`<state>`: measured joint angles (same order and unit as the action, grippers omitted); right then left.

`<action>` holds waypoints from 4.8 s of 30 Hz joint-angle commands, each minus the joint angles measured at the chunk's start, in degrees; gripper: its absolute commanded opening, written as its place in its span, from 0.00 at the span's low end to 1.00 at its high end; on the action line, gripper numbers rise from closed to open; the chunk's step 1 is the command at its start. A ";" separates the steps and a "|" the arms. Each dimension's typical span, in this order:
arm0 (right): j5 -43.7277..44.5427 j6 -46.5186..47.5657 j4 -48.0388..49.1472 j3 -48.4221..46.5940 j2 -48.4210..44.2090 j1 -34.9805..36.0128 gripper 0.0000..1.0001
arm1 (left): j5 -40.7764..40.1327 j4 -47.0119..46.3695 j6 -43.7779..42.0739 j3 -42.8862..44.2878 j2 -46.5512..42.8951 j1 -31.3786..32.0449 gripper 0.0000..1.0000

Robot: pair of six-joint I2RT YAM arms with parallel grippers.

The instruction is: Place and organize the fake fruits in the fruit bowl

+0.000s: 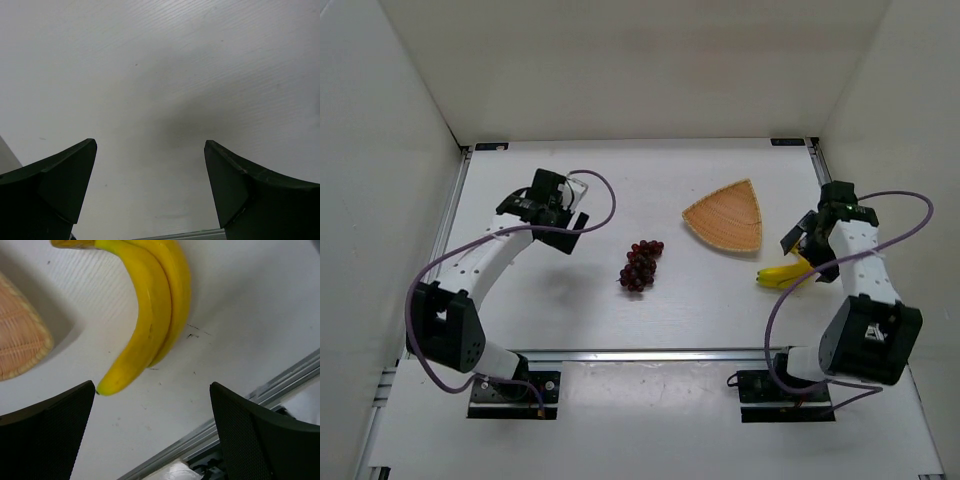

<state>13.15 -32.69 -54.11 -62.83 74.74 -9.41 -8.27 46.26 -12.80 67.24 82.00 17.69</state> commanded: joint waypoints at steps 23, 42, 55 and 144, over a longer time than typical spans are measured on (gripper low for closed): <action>2.75 -3.71 7.70 -1.76 10.70 -3.87 0.06 | -4.73 0.50 -0.12 5.09 5.45 20.18 1.00; -0.75 9.04 6.38 -34.90 38.11 19.60 0.31 | 14.59 10.17 -1.18 25.65 25.48 24.93 1.00; 0.73 7.81 5.85 -35.08 28.72 21.19 0.88 | 21.81 16.41 -0.12 33.39 40.34 24.93 1.00; -3.03 -6.95 13.16 10.97 -16.82 6.68 0.94 | 0.19 1.12 10.25 -12.75 -23.20 -26.48 1.00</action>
<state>11.75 -38.89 -40.58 -50.68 58.33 -2.55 -10.17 49.45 -5.34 55.46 58.83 -8.51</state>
